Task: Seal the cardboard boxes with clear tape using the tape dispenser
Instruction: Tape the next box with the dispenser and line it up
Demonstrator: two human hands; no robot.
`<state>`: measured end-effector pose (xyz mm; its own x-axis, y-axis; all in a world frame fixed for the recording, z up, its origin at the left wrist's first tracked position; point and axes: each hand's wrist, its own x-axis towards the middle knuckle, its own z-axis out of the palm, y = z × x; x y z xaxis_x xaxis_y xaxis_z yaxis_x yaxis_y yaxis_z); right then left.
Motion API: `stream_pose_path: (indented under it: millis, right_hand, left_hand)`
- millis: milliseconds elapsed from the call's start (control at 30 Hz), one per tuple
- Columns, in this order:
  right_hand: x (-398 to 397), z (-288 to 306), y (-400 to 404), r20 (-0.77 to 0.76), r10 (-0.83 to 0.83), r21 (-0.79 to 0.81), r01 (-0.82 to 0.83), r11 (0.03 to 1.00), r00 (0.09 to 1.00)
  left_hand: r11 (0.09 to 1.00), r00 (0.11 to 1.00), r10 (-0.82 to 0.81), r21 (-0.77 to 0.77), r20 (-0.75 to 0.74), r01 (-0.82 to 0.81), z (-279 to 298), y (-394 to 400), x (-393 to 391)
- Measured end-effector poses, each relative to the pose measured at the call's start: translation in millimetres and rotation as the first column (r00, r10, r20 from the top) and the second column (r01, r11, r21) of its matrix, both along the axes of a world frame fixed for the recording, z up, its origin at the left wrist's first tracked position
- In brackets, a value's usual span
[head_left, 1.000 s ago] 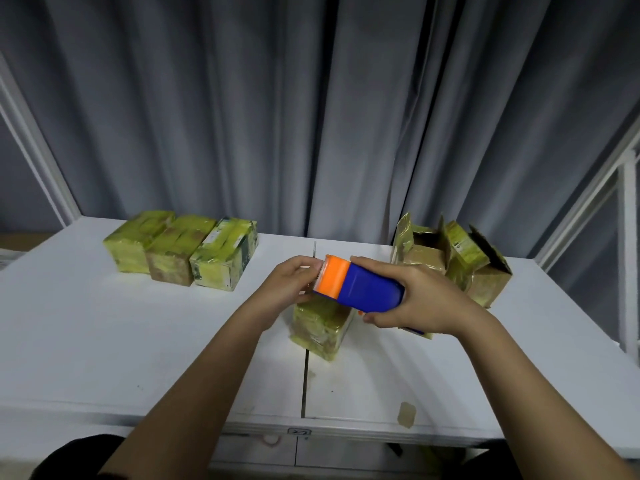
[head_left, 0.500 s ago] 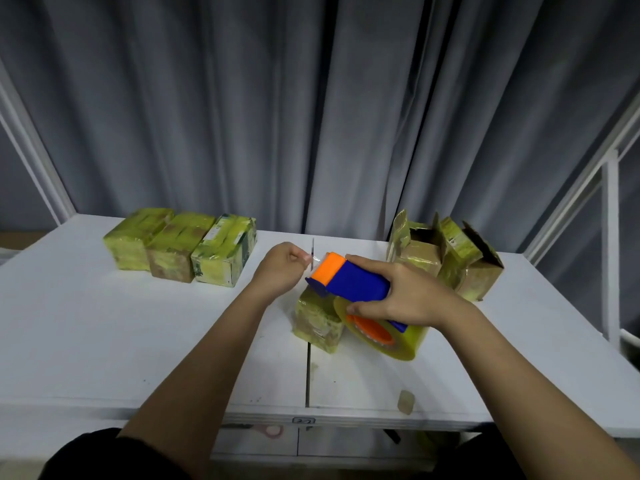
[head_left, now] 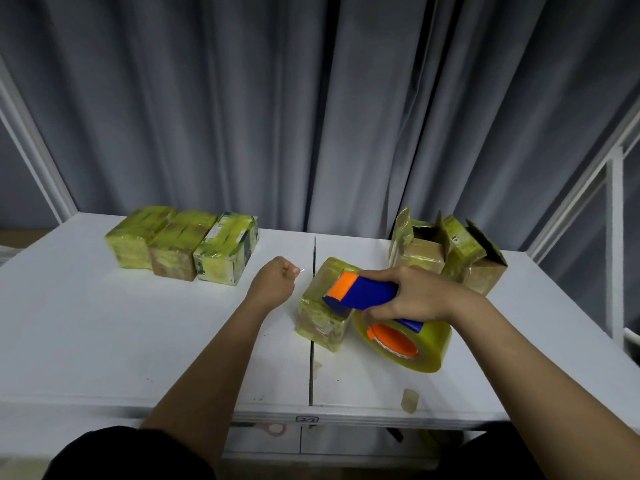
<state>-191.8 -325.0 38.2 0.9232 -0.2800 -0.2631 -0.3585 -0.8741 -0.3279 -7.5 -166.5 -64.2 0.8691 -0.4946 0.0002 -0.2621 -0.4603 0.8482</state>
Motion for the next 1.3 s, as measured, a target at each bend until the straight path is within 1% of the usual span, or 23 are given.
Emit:
stream_pose_path:
  millis: [33,100,167,300,467,567,633,700,767,800,867,933,1000,1067,1100,1133,1167,1200,1233,1300]
  right_hand:
    - [3.4,-2.4,0.7,-0.012,0.007,-0.002,-0.007,1.000,1.000]
    - [10.9,-4.6,1.3,-0.028,0.016,0.012,-0.016,1.000,0.999]
    - [19.4,-5.1,0.6,-0.050,0.018,0.029,-0.016,0.999,0.999]
    - [34.0,-4.9,-0.5,-0.099,0.027,0.016,-0.025,1.000,0.995]
    - [47.5,-5.2,2.4,-0.120,0.029,0.023,-0.027,0.999,0.992]
    - [51.0,-10.6,3.3,-0.142,0.029,0.034,-0.024,0.999,0.989]
    - [50.9,-12.7,1.5,-0.143,0.021,0.046,-0.014,0.999,0.989]
    - [50.0,-14.5,-0.5,-0.139,0.014,0.058,-0.006,0.998,0.990]
    - [49.4,-16.1,-1.0,-0.136,0.013,0.064,-0.004,0.998,0.991]
    - [48.9,-16.5,-0.5,-0.133,0.013,0.062,-0.004,0.998,0.991]
    - [48.2,-16.5,0.9,-0.131,0.013,0.061,-0.005,0.998,0.991]
    - [47.9,-15.6,1.8,-0.130,0.011,0.064,-0.002,0.998,0.991]
    - [47.3,-15.1,2.7,-0.128,-0.002,0.071,0.011,0.997,0.992]
    - [47.1,-15.6,3.9,-0.129,-0.007,0.075,0.017,0.997,0.992]
    - [47.1,-15.9,4.4,-0.127,-0.006,0.071,0.015,0.997,0.992]
    - [46.7,-15.8,4.7,-0.124,-0.007,0.067,0.015,0.998,0.992]
    - [46.4,-15.5,4.9,-0.124,-0.008,0.067,0.017,0.998,0.992]
    - [46.0,-15.1,5.0,-0.130,-0.007,0.065,0.016,0.998,0.991]
    - [45.9,-14.5,5.2,-0.139,-0.003,0.064,0.012,0.998,0.990]
    - [45.2,-13.4,5.1,-0.149,0.004,0.058,0.005,0.998,0.989]
  left_hand:
    - [0.999,0.998,0.002,-0.040,-0.060,-0.004,-5.2,0.7,-0.8]
    - [0.997,0.993,0.002,-0.075,-0.121,-0.012,-12.5,1.9,-0.1]
    - [0.997,0.990,0.000,-0.079,-0.143,-0.011,-17.4,2.7,2.7]
    - [0.994,0.976,0.001,-0.103,-0.216,-0.024,-28.4,3.2,12.5]
    - [0.989,0.975,0.018,-0.137,-0.220,-0.049,-35.5,9.1,17.5]
    - [0.992,0.953,0.008,-0.114,-0.304,-0.045,-44.2,8.3,14.8]
    - [0.992,0.917,0.032,-0.103,-0.399,-0.080,-47.5,4.5,11.8]
    - [0.984,0.853,0.060,-0.113,-0.518,-0.138,-47.3,2.1,9.7]
    - [0.963,0.739,-0.008,-0.205,-0.673,-0.176,-47.2,2.3,5.9]
    - [0.953,0.689,-0.059,-0.247,-0.723,-0.177,-48.1,2.7,3.3]
    - [0.949,0.648,-0.122,-0.279,-0.752,-0.145,-52.3,2.6,-1.0]
    - [0.942,0.618,-0.139,-0.295,-0.774,-0.157,-56.4,-0.9,-4.4]
    - [0.958,0.612,-0.124,-0.255,-0.781,-0.130,-57.8,-3.4,-9.4]
    - [0.988,0.677,-0.067,-0.143,-0.733,-0.058,-62.4,-4.1,-14.5]
    - [0.995,0.736,-0.040,-0.090,-0.676,-0.029,-63.6,-3.0,-17.2]
    - [1.000,0.822,-0.028,-0.027,-0.569,0.015,-66.0,-1.4,-16.7]
    - [0.996,0.923,-0.040,0.062,-0.382,0.069,-68.5,1.6,-14.8]
    - [0.985,0.981,-0.064,0.145,-0.183,0.091,-69.2,5.5,-12.3]
    - [0.980,0.996,-0.083,0.177,-0.037,0.088,-68.3,9.9,-10.0]
    - [0.986,0.984,-0.156,0.075,0.084,0.149,-58.4,16.6,-8.9]
